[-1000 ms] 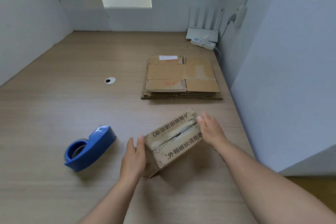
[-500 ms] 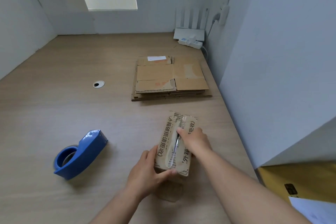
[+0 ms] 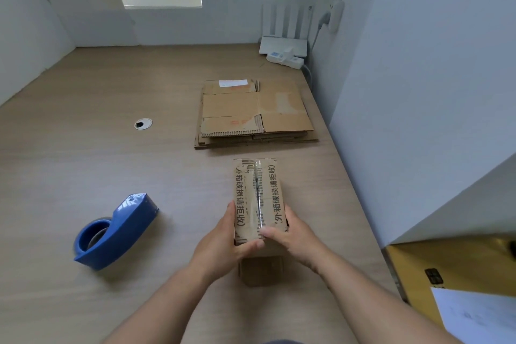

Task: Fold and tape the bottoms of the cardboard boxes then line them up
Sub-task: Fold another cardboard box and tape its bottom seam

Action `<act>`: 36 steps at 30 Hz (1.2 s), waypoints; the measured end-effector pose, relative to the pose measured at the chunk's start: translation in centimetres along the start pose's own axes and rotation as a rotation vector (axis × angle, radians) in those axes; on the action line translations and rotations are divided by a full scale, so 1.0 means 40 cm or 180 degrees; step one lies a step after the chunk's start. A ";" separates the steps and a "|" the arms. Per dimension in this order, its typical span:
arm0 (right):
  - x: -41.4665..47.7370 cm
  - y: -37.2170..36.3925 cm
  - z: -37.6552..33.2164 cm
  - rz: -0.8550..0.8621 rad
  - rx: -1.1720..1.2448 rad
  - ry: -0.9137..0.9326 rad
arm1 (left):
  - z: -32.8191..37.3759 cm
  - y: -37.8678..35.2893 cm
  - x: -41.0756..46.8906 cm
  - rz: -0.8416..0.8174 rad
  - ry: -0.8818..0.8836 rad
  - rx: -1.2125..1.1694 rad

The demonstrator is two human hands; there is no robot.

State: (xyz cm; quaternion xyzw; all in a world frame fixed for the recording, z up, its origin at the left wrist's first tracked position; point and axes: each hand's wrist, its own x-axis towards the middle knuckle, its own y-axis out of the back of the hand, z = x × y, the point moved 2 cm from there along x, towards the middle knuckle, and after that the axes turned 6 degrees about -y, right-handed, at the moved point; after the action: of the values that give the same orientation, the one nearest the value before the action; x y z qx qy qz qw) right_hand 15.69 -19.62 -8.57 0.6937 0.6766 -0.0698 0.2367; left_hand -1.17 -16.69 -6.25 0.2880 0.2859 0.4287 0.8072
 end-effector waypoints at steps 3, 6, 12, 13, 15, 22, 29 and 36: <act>0.007 0.012 -0.009 -0.0257 -0.0286 0.0152 | -0.011 0.010 0.003 -0.0120 0.0161 0.0234; 0.008 0.015 -0.016 -0.0110 -0.0929 0.0219 | -0.024 0.006 0.005 -0.0072 0.0274 0.0392; 0.001 0.018 -0.026 0.0663 -0.2969 0.1010 | -0.025 -0.005 0.003 0.0133 0.0215 0.1127; 0.005 0.016 -0.019 0.0799 -0.3099 0.1254 | -0.025 -0.009 0.004 0.0152 0.0207 0.1190; 0.013 0.015 0.003 0.0912 -0.3255 0.1433 | -0.025 -0.011 0.002 0.0156 0.0185 0.1229; 0.002 0.038 0.005 0.0344 -0.3493 0.1305 | -0.050 -0.008 -0.020 0.0029 -0.0051 0.0818; 0.007 0.056 -0.092 0.1722 -0.3004 0.2158 | -0.184 0.145 -0.090 0.1525 0.0043 0.0833; 0.036 -0.062 -0.160 0.1739 -0.2568 0.2612 | -0.330 0.249 -0.098 0.1518 0.1853 0.1150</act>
State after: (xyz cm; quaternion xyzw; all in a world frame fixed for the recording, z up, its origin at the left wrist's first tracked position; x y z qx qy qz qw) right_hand 11.95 -15.70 -4.14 0.6678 0.4840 0.5249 0.2102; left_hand -17.62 -12.50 -7.17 0.3500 0.4980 0.6101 0.5072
